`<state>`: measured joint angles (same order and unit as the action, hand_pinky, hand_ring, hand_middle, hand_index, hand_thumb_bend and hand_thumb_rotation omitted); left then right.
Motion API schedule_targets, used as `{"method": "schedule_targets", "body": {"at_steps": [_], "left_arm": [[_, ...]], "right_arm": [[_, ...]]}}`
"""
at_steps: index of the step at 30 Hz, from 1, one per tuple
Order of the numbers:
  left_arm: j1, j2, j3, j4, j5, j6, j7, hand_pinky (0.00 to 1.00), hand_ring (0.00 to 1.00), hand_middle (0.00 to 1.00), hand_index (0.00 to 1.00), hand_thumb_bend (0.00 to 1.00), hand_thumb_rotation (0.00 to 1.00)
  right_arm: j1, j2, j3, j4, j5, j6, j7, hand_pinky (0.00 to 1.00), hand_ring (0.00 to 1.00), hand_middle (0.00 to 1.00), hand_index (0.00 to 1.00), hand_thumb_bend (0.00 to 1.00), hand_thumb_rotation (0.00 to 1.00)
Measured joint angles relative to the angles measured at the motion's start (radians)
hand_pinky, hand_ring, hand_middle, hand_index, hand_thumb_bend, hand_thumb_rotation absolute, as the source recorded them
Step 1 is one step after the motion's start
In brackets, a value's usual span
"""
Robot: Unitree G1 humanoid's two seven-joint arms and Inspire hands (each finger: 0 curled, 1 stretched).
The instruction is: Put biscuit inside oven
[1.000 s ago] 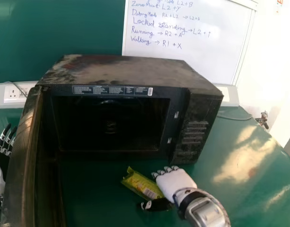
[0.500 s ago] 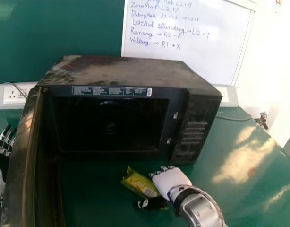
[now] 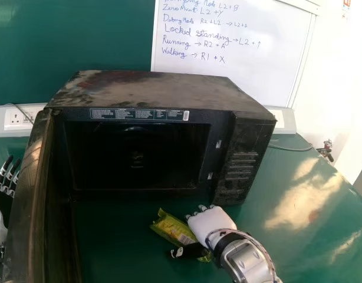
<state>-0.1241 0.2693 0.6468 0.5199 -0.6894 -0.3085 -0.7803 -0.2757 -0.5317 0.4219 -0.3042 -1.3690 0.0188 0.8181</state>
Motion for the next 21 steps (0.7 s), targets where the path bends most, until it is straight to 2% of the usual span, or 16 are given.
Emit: {"method": "schedule_targets", "body": {"at_steps": [7,9,12,14,15,16,18,21], "left_arm": [[-0.002,0.002,0.0,0.003,-0.001,0.0,-0.005,0.0,0.69,0.79,0.95,0.01,0.0],[-0.003,0.002,0.0,0.003,-0.001,-0.001,-0.005,0.0,0.7,0.79,0.95,0.0,0.0],[-0.004,0.001,0.0,0.002,-0.001,-0.001,-0.006,0.0,0.7,0.79,0.95,0.0,0.0],[-0.007,0.0,0.0,0.002,-0.002,-0.001,-0.007,0.0,0.7,0.79,0.95,0.0,0.0],[-0.008,0.0,0.0,0.002,-0.002,-0.001,-0.008,0.0,0.7,0.79,0.95,0.0,0.0],[-0.008,0.0,0.0,0.002,-0.002,-0.001,-0.008,0.0,0.7,0.79,0.95,0.0,0.0],[-0.008,0.0,0.0,0.002,-0.002,-0.001,-0.008,0.0,0.7,0.79,0.96,0.0,0.0],[-0.008,0.0,0.0,0.002,-0.002,-0.001,-0.008,0.0,0.7,0.79,0.96,0.0,0.0]], "right_arm": [[-0.004,-0.005,0.015,-0.003,-0.021,0.001,-0.002,0.87,0.84,0.86,0.89,0.99,0.32],[-0.004,-0.01,0.02,-0.004,-0.026,0.001,-0.016,0.86,0.82,0.83,0.84,0.85,0.23],[0.0,-0.006,0.019,-0.006,-0.035,0.012,-0.025,0.88,0.75,0.71,0.72,0.73,0.09],[0.004,0.005,0.014,-0.008,-0.031,0.028,-0.024,0.86,0.69,0.66,0.63,0.73,0.07],[0.006,0.008,0.011,-0.01,-0.028,0.033,-0.022,0.86,0.68,0.66,0.56,0.63,0.1],[0.006,0.009,0.01,-0.011,-0.027,0.036,-0.02,0.85,0.68,0.66,0.53,0.58,0.12],[0.004,0.01,0.01,-0.013,-0.028,0.038,-0.018,0.85,0.69,0.67,0.5,0.53,0.13],[0.004,0.01,0.01,-0.012,-0.028,0.038,-0.015,0.84,0.69,0.67,0.49,0.52,0.14]]}}
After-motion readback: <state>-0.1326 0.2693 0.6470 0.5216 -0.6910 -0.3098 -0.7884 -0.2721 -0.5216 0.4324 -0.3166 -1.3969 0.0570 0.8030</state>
